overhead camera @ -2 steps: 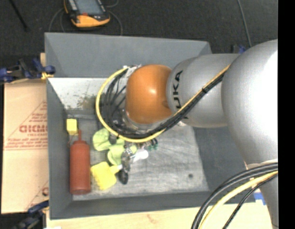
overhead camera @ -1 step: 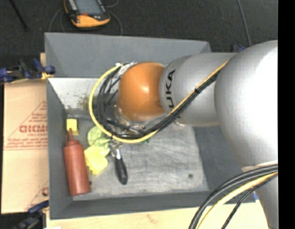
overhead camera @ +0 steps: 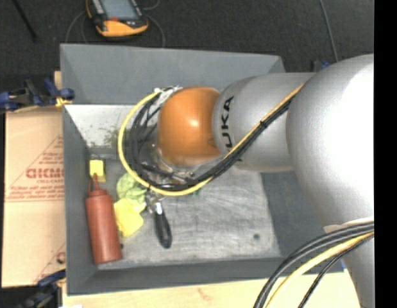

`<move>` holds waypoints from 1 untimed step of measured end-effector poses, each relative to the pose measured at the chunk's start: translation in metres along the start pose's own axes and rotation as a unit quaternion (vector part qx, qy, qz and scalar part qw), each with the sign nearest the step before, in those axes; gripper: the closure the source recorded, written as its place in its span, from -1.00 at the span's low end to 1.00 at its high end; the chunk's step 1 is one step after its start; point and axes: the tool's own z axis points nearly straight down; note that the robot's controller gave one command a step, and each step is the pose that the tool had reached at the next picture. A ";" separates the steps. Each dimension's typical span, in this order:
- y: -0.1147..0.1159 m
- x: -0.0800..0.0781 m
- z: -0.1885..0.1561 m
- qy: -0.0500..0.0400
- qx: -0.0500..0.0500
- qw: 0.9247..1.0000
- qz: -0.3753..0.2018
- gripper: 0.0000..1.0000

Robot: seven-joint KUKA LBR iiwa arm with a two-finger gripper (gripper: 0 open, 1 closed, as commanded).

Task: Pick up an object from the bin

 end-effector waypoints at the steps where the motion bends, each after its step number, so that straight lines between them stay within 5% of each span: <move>1: -0.004 -0.002 -0.001 0.006 -0.003 1.000 0.002 1.00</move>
Offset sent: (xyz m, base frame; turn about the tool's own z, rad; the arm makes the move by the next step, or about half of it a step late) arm 0.0000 0.0000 0.0000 0.0000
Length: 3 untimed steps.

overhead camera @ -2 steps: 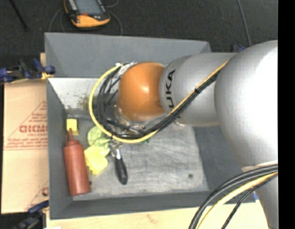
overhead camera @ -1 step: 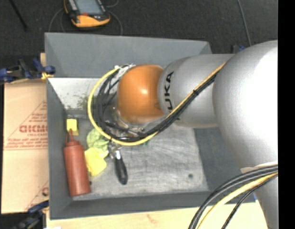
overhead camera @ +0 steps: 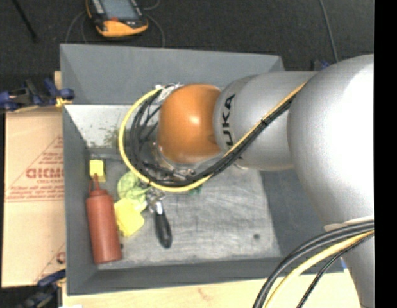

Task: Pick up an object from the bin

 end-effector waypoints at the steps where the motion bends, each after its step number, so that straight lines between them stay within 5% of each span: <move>1: 0.000 0.000 0.000 0.000 0.000 1.000 0.001 1.00; 3: 0.000 0.000 0.000 0.000 0.000 1.000 0.003 1.00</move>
Offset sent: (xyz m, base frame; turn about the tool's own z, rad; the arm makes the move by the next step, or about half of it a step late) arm 0.0000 0.0000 0.0000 0.0000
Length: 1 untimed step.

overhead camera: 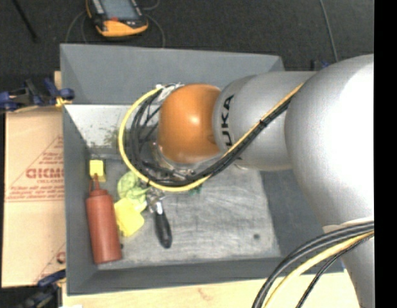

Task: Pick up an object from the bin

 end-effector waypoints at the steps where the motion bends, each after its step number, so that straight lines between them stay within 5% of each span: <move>1: 0.000 0.000 0.000 0.000 0.000 1.000 0.001 1.00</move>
Offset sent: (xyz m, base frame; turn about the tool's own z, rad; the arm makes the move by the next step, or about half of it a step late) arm 0.0000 0.0000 0.0000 0.0000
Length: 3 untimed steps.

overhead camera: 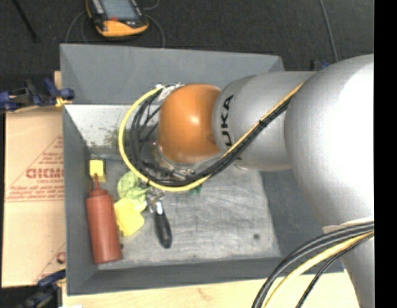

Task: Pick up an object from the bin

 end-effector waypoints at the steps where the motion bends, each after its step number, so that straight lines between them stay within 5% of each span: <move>1: 0.000 0.000 0.000 0.000 0.000 1.000 0.000 1.00; 3: 0.000 0.000 0.000 0.000 0.000 1.000 0.000 1.00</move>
Offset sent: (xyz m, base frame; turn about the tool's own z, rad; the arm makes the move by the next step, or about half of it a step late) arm -0.0255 -0.0422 -0.0252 -0.3292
